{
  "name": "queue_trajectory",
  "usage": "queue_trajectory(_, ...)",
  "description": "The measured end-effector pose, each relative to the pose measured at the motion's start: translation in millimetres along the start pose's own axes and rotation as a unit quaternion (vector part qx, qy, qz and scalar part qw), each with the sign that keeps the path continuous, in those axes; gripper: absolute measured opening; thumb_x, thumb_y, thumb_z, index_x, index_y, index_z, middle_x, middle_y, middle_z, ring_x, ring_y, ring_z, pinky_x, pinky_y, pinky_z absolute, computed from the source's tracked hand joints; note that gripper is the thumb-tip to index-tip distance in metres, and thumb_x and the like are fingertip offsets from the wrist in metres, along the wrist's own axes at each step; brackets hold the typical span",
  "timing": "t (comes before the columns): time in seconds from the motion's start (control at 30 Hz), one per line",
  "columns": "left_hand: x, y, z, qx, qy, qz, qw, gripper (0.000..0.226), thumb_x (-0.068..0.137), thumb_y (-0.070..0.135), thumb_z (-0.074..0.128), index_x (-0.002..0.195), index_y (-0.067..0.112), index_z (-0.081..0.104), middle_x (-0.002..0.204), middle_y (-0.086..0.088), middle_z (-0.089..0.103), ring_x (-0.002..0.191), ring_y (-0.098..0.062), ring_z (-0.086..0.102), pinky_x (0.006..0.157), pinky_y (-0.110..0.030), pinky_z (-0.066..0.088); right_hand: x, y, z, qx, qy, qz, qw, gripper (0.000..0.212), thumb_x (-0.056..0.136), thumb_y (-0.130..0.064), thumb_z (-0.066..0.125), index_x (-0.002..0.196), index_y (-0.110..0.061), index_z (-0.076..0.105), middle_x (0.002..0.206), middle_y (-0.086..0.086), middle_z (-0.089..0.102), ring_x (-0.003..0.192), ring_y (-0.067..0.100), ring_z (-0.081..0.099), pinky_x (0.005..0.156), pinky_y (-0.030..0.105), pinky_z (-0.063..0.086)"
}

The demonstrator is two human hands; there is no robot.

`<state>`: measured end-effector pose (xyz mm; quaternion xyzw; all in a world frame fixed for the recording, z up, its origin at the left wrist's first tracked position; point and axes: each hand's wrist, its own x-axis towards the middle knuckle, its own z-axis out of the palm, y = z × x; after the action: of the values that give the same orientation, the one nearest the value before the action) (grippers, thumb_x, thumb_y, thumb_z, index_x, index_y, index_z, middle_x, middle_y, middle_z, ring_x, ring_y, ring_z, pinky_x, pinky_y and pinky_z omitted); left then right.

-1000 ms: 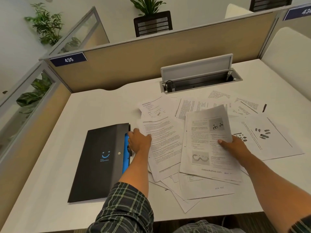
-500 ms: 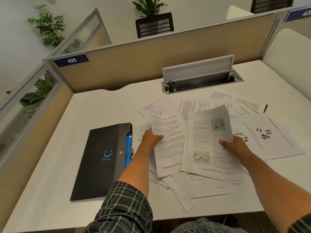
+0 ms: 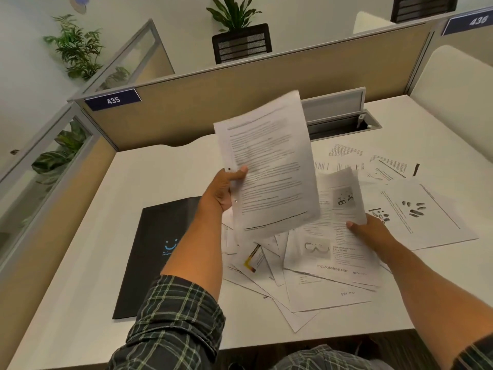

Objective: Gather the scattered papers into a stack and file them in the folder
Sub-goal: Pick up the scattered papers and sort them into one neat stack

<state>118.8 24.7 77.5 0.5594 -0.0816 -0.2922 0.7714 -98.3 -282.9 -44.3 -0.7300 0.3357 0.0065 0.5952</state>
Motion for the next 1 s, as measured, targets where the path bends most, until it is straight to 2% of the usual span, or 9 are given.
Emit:
queue_trajectory(0.13, -7, 6, 6, 0.011, -0.066, -0.028, 0.997, 0.034, 0.095, 0.009, 0.063, 0.129, 0.007, 0.065, 0.13, -0.019, 0.065, 0.117, -0.034, 0.064, 0.094, -0.048, 0.055, -1, -5, 2, 0.021, 0.008, 0.01, 1.0, 0.031, 0.099, -0.019, 0.066, 0.129, -0.013, 0.066, 0.102, 0.003, 0.075, 0.087, 0.025, 0.072, 0.076, 0.037, 0.056)
queue_trajectory(0.27, -5, -18, 24, 0.171, 0.01, -0.109, 0.979, 0.039, 0.091, 0.007, 0.069, 0.129, 0.0, 0.062, 0.125, -0.019, 0.068, 0.115, -0.036, 0.065, 0.1, -0.046, 0.053, -3, -18, 8, 0.087, 0.021, 0.002, 0.996, 0.03, 0.094, -0.02, 0.073, 0.122, -0.014, 0.07, 0.101, 0.007, 0.078, 0.087, 0.028, 0.076, 0.074, 0.04, 0.061)
queue_trajectory(0.37, -3, -43, 34, 0.244, 0.092, -0.103, 0.96, 0.041, 0.091, 0.01, 0.071, 0.13, 0.002, 0.062, 0.127, -0.014, 0.067, 0.112, -0.03, 0.064, 0.1, -0.039, 0.051, -9, -37, 18, 0.136, -0.014, -0.028, 0.99, 0.028, 0.09, -0.02, 0.077, 0.117, -0.016, 0.072, 0.104, 0.006, 0.079, 0.085, 0.023, 0.078, 0.067, 0.034, 0.06)
queue_trajectory(0.43, -4, -56, 38, 0.244, 0.124, -0.066, 0.959, 0.045, 0.091, 0.014, 0.072, 0.134, 0.004, 0.06, 0.124, -0.007, 0.066, 0.109, -0.023, 0.062, 0.096, -0.03, 0.048, -13, -49, 24, 0.143, -0.043, -0.056, 0.987, 0.029, 0.09, -0.022, 0.077, 0.118, -0.017, 0.072, 0.106, 0.005, 0.079, 0.091, 0.024, 0.077, 0.074, 0.037, 0.06)
queue_trajectory(0.53, -8, -65, 39, 0.219, 0.12, -0.05, 0.967, 0.041, 0.088, 0.022, 0.076, 0.126, 0.012, 0.066, 0.112, 0.002, 0.069, 0.104, -0.017, 0.066, 0.092, -0.031, 0.052, -16, -62, 32, 0.139, -0.082, -0.089, 0.983, 0.025, 0.093, -0.023, 0.073, 0.117, -0.018, 0.073, 0.106, 0.005, 0.079, 0.097, 0.025, 0.076, 0.082, 0.044, 0.061)
queue_trajectory(0.67, -11, -60, 31, 0.198, 0.106, -0.04, 0.974, 0.034, 0.078, 0.023, 0.086, 0.107, 0.027, 0.069, 0.106, 0.005, 0.075, 0.093, -0.009, 0.071, 0.076, -0.027, 0.059, -22, -79, 37, 0.163, -0.083, -0.11, 0.977, 0.018, 0.092, -0.025, 0.074, 0.11, -0.021, 0.073, 0.1, 0.004, 0.079, 0.092, 0.027, 0.077, 0.07, 0.036, 0.063)
queue_trajectory(0.77, -10, -49, 25, 0.178, 0.104, -0.024, 0.978, 0.058, 0.072, 0.02, 0.09, 0.122, 0.011, 0.062, 0.116, -0.004, 0.072, 0.108, -0.022, 0.069, 0.092, -0.038, 0.057, -24, -89, 37, 0.163, -0.07, -0.13, 0.975, 0.016, 0.093, -0.033, 0.072, 0.107, -0.025, 0.073, 0.098, -0.001, 0.08, 0.092, 0.024, 0.077, 0.071, 0.038, 0.065)
queue_trajectory(0.9, -10, -36, 25, 0.167, 0.052, 0.009, 0.985, 0.06, 0.069, 0.024, 0.091, 0.124, 0.016, 0.067, 0.115, -0.002, 0.075, 0.108, -0.021, 0.071, 0.091, -0.036, 0.058, -29, -111, 41, 0.212, -0.095, -0.135, 0.963, 0.063, 0.083, -0.076, 0.056, 0.121, -0.027, 0.07, 0.113, 0.004, 0.077, 0.101, 0.029, 0.076, 0.084, 0.05, 0.061)
queue_trajectory(1.0, -11, -31, 33, 0.186, 0.044, 0.019, 0.981, 0.055, 0.063, 0.033, 0.094, 0.113, 0.024, 0.072, 0.108, 0.004, 0.077, 0.098, -0.016, 0.074, 0.078, -0.03, 0.061, -34, -127, 47, 0.248, -0.126, -0.161, 0.947, 0.072, 0.085, -0.079, 0.044, 0.133, -0.03, 0.063, 0.123, 0.004, 0.074, 0.107, 0.029, 0.074, 0.086, 0.05, 0.061)
